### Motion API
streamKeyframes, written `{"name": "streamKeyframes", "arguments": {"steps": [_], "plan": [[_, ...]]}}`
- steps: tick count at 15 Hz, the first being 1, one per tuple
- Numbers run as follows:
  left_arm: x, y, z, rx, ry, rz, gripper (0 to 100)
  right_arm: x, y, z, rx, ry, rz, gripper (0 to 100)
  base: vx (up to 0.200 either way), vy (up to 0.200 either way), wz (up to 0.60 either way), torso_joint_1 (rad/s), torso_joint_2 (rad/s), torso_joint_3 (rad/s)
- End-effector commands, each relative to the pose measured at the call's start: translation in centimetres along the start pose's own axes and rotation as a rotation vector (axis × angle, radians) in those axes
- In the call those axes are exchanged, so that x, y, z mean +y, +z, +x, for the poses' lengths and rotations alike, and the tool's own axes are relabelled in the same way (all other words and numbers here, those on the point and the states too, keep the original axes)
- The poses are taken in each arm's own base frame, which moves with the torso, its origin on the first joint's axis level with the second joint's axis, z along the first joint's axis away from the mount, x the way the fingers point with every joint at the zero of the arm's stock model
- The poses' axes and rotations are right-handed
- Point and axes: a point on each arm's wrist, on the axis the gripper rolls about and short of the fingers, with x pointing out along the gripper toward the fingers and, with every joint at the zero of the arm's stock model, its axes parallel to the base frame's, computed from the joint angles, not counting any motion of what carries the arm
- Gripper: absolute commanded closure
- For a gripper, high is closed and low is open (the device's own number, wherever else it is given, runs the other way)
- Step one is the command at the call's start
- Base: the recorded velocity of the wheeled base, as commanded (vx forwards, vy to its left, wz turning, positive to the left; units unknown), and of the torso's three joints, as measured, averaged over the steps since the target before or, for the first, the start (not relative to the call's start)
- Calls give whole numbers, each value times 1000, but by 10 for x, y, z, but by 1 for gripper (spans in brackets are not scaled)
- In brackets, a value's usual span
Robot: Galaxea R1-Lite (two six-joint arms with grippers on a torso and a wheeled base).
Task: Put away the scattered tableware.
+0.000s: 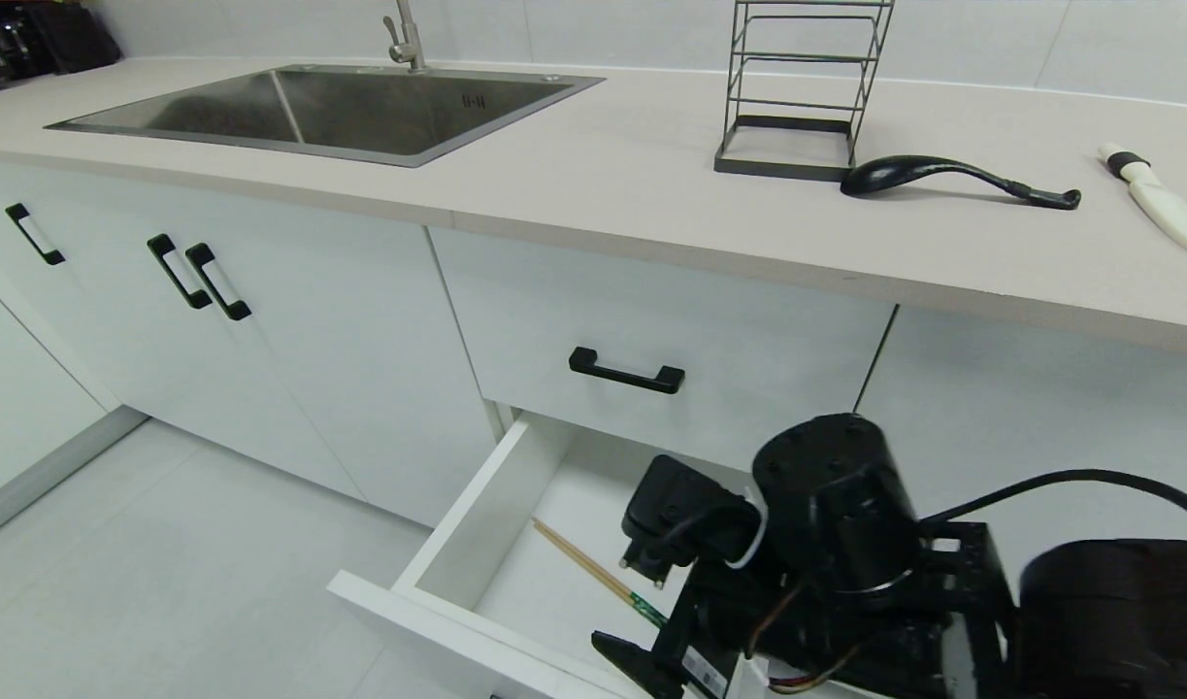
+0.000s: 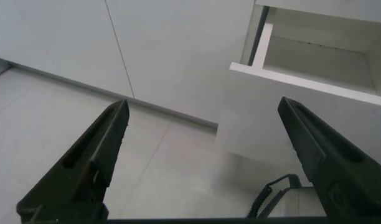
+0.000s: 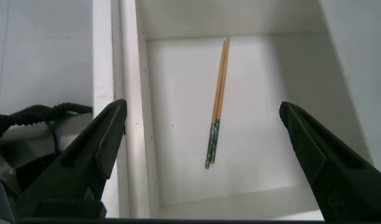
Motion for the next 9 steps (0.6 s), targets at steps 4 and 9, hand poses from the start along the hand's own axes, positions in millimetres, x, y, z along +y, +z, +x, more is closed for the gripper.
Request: {"name": "streamKeyframes", "arguments": {"steps": [4, 9], "plan": [[0, 0, 0, -1, 0, 0, 0, -12, -21, -56, -114, -1, 20, 0, 0, 0, 0, 0, 0, 0], [0, 0, 0, 0, 0, 0, 0, 5, -51, -60, -35, 64, 16, 0, 0, 0, 0, 0, 0, 0]]}}
